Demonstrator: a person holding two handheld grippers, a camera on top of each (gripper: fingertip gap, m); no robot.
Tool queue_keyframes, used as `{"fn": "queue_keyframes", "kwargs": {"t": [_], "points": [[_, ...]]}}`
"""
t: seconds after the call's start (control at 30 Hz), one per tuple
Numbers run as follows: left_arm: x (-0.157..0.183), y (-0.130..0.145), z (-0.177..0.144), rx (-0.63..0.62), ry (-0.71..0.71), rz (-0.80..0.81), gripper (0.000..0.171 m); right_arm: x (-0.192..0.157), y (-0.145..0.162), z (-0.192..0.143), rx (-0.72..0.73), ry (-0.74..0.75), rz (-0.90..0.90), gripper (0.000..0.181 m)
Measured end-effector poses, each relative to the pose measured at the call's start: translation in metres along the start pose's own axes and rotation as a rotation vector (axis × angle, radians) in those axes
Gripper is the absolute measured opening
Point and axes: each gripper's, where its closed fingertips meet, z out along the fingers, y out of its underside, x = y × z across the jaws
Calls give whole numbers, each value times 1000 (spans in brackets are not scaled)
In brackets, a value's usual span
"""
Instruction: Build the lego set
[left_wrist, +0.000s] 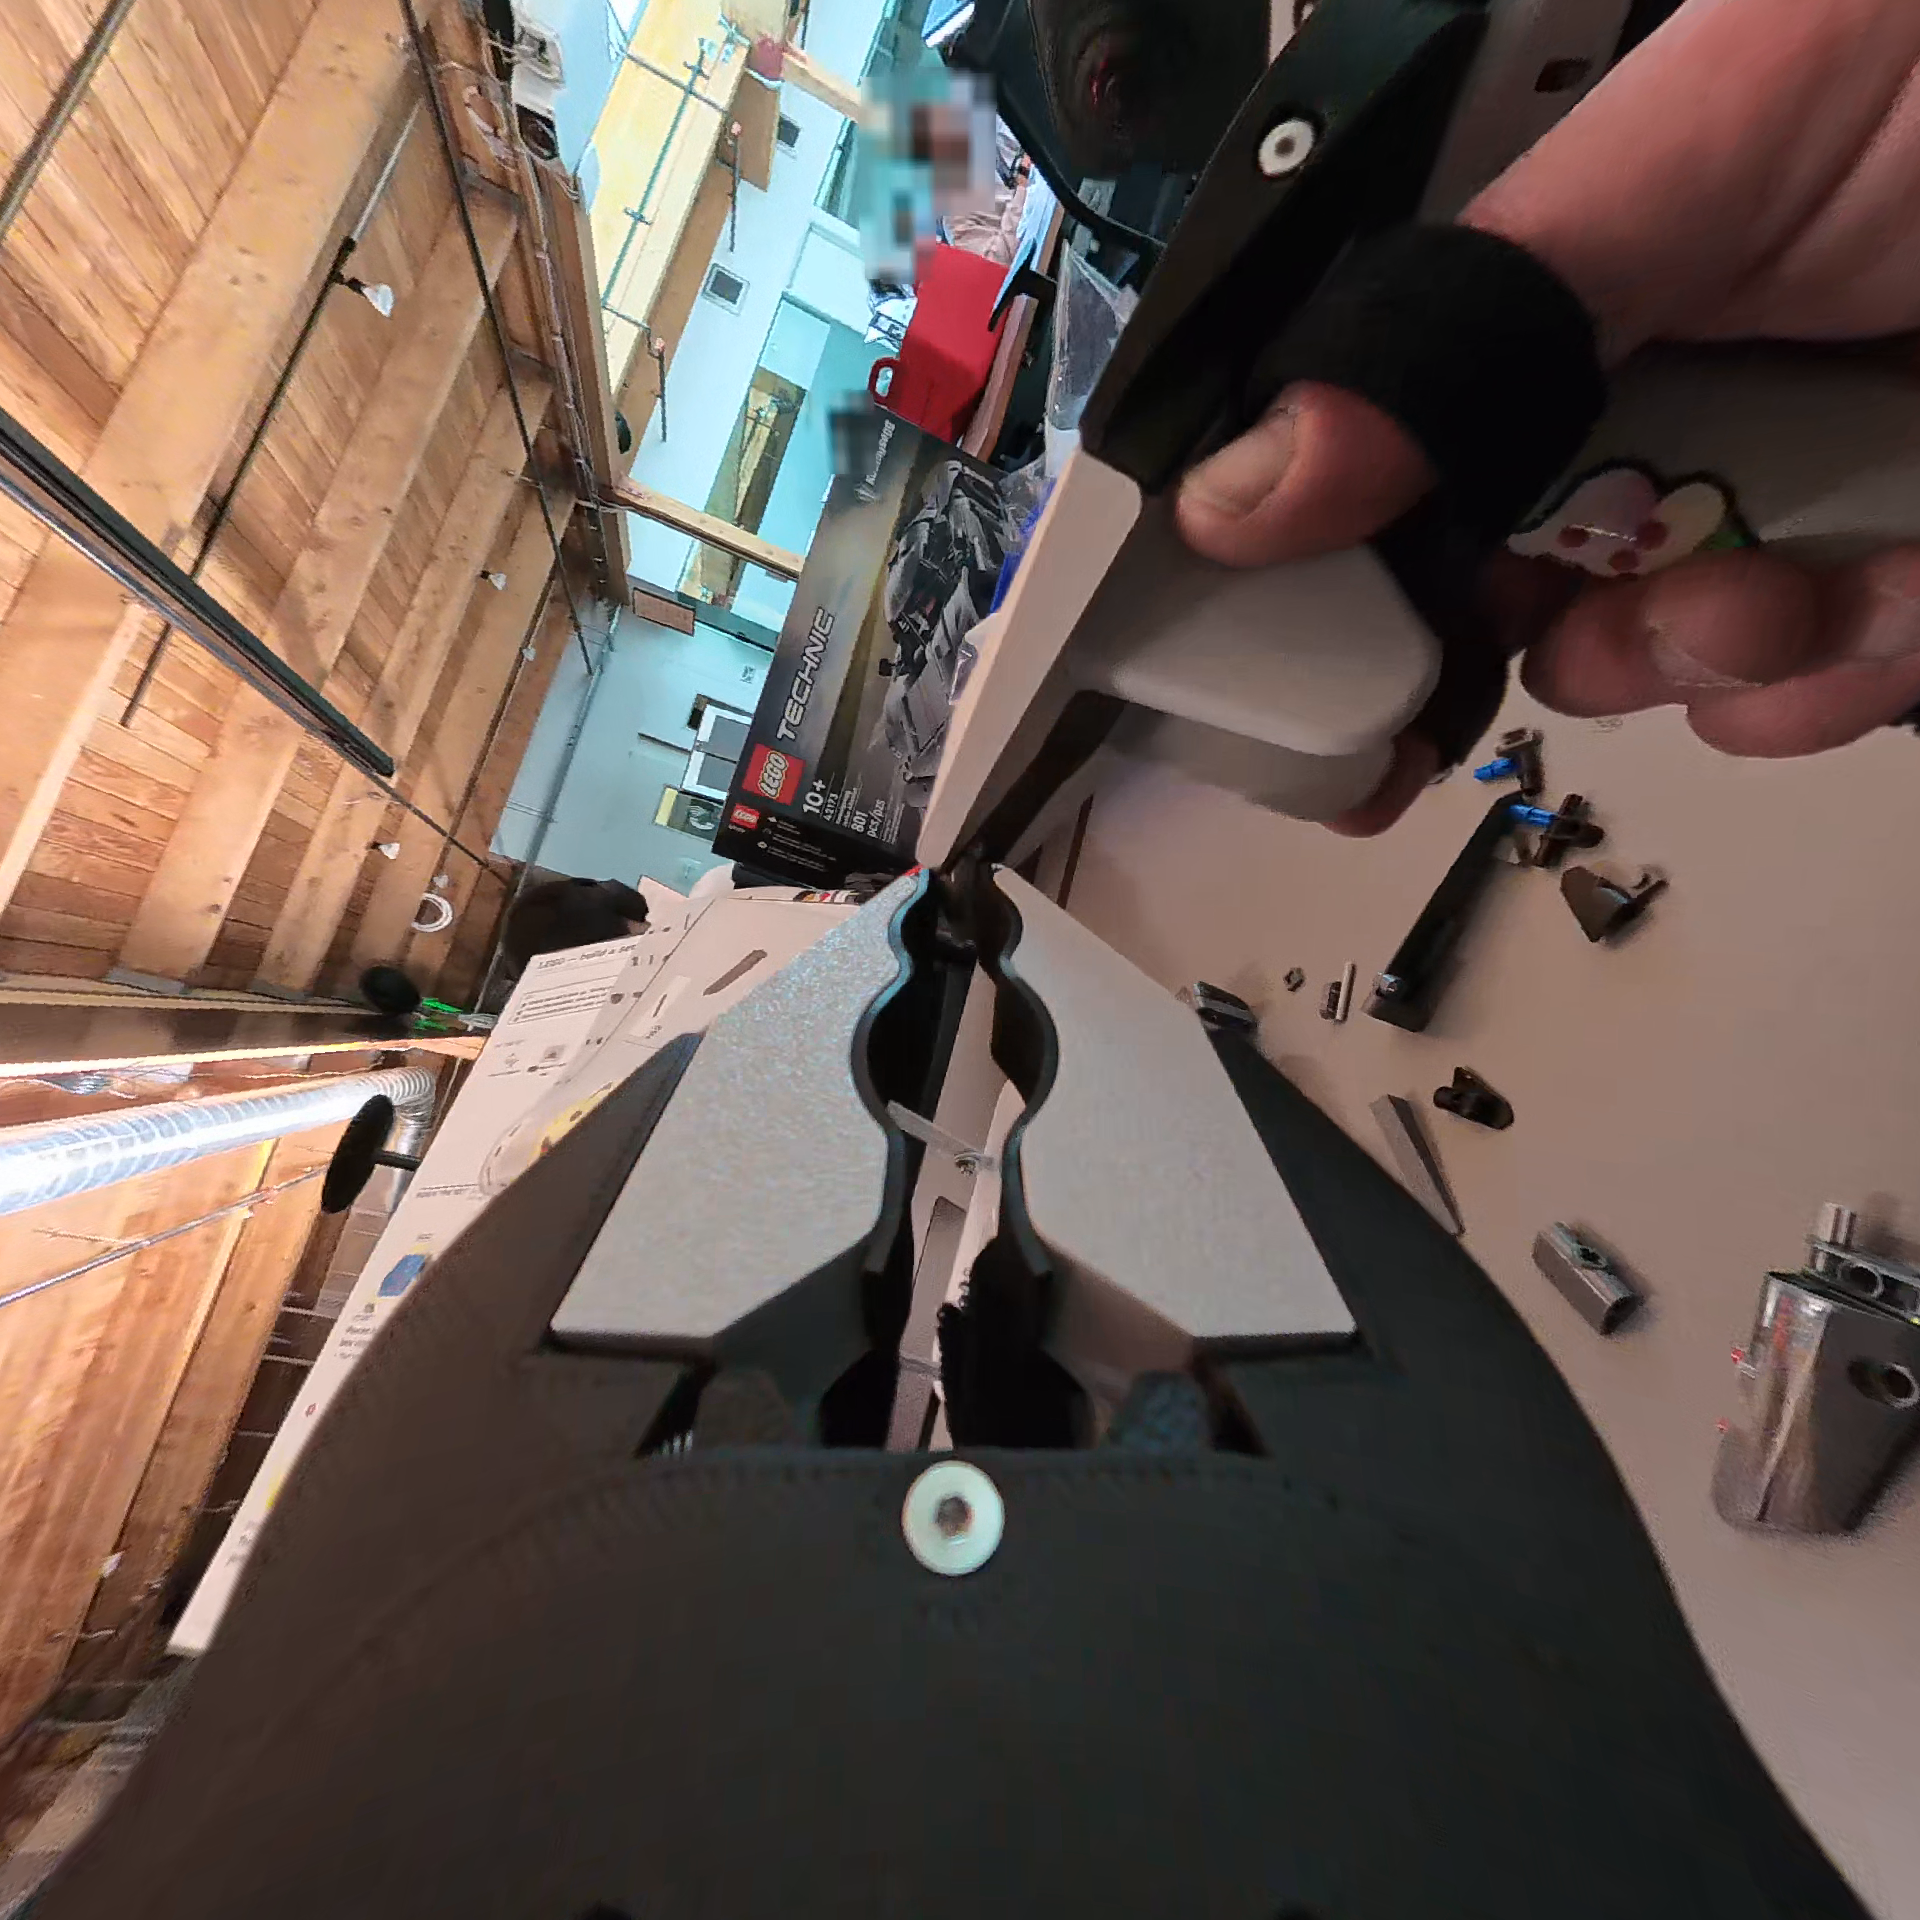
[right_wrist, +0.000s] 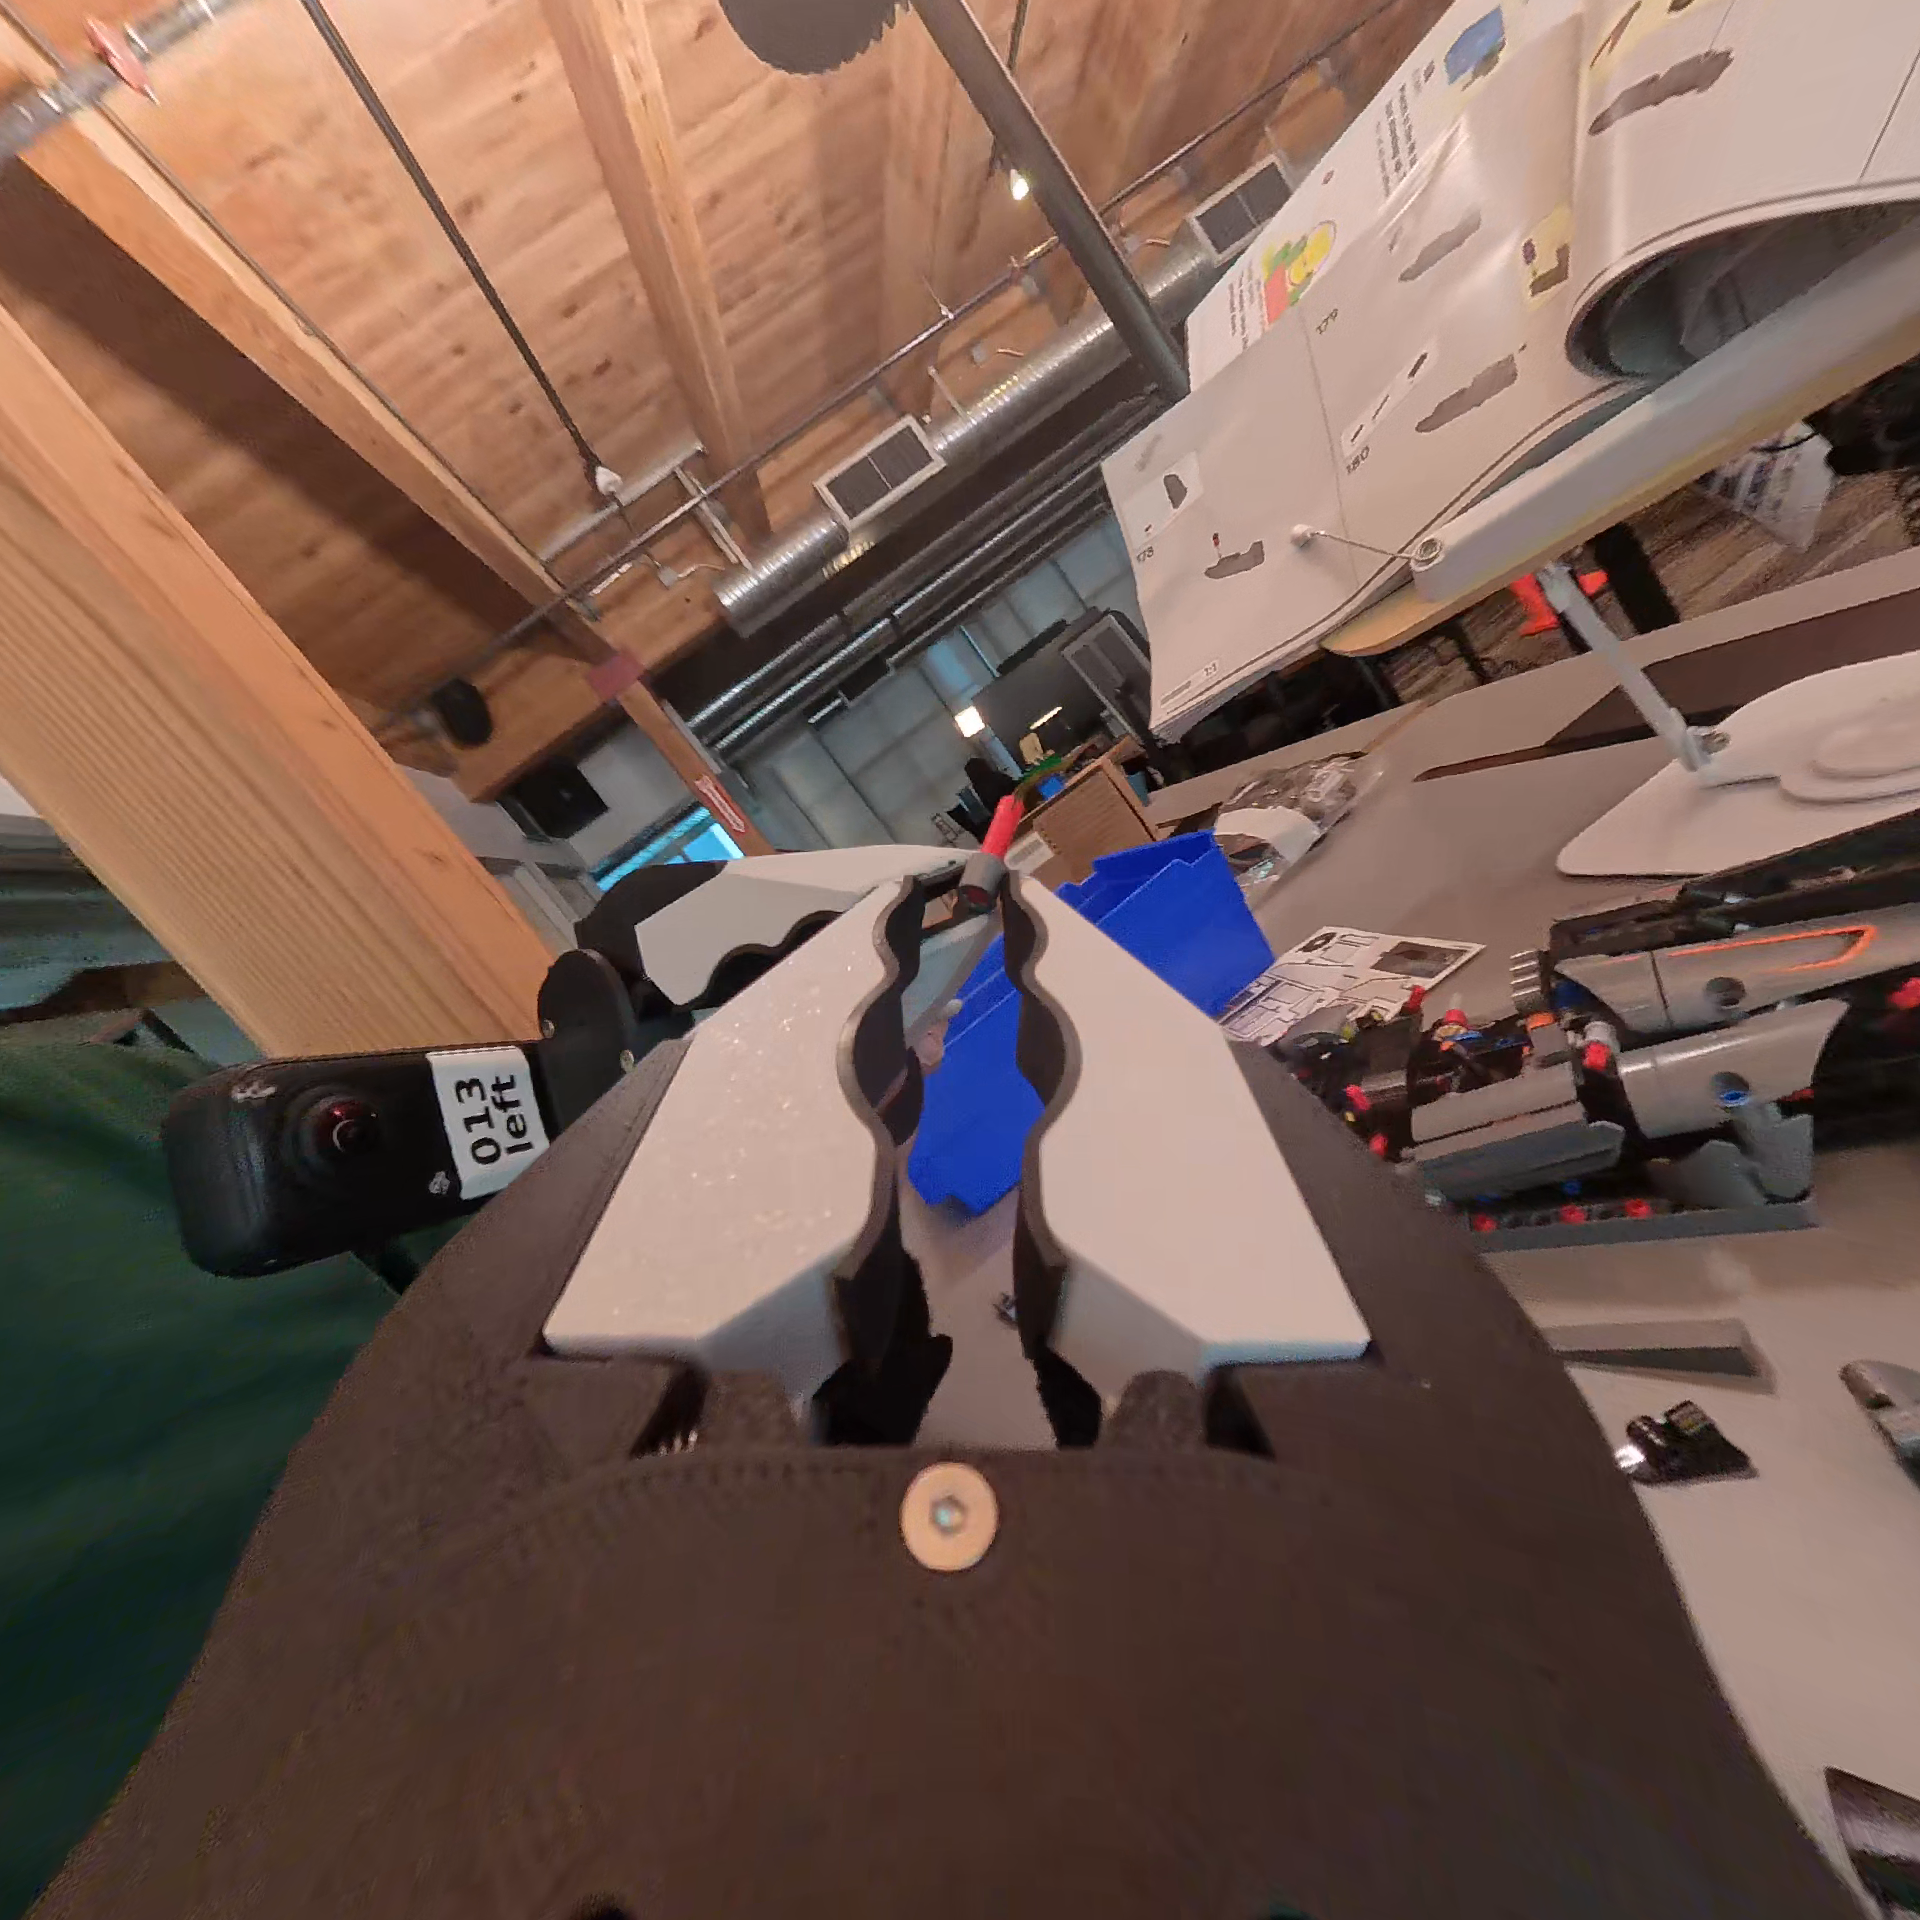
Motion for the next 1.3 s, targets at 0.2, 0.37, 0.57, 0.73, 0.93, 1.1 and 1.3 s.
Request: {"fn": "queue_keyframes", "kwargs": {"t": [0.2, 0.37, 0.57, 0.73, 0.93, 1.1, 1.3], "points": [[4, -6, 0, 50, 8, 22, 4, 0, 1, -6, 41, -68, 79, 5], [13, -10, -2, 85, 63, -21, 5, 1, 6, -13, 38, -54, 56, 4], [6, -12, -11, 172, 200, -320, 18, 7, 15, -25, -39, 35, -94, 4], [11, -14, -15, 220, 442, -540, 17, 0, 26, -34, -124, 22, -178, 4], [37, -34, -26, 303, 733, -775, 12, -13, 42, -47, -204, 25, -281, 5], [51, -42, -28, 327, 811, -843, 0, -18, 51, -53, -224, 46, -321, 5], [53, -45, -28, 342, 837, -907, 0, -19, 53, -57, -211, 48, -324, 4]]}}
